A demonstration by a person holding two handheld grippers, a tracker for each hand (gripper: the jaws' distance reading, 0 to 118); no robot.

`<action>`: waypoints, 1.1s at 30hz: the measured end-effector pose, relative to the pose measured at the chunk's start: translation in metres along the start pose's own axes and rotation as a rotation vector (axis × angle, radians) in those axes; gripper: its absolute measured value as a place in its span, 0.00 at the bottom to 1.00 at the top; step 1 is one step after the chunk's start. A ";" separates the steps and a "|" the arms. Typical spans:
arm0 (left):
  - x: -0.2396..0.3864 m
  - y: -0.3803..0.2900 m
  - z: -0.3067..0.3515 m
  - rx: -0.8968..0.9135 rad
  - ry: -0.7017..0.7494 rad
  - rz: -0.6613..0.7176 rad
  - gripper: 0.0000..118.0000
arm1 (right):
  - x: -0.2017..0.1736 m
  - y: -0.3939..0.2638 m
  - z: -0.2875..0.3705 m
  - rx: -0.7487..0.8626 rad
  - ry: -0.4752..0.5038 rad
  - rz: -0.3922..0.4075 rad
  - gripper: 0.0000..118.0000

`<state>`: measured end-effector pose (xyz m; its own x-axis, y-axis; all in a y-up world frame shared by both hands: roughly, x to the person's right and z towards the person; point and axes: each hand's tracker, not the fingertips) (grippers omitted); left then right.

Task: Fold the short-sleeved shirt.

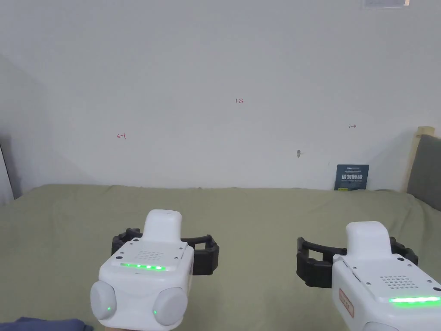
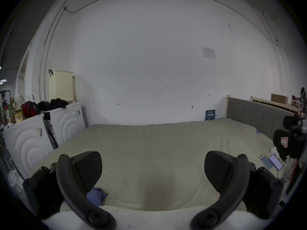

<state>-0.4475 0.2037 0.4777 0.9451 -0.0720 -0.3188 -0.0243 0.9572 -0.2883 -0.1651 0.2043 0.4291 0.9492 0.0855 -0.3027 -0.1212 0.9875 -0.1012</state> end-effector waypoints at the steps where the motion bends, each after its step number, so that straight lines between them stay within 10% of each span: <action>1: 0.001 0.001 0.002 -0.003 0.006 0.005 1.00 | -0.001 -0.002 -0.001 -0.006 0.000 0.005 1.00; 33: -0.016 0.012 0.013 -0.020 -0.017 0.084 1.00 | -0.008 0.014 0.010 0.001 0.042 0.022 1.00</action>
<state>-0.4590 0.2204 0.4909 0.9447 0.0132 -0.3277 -0.1102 0.9538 -0.2794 -0.1720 0.2190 0.4393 0.9332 0.1016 -0.3447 -0.1416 0.9856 -0.0929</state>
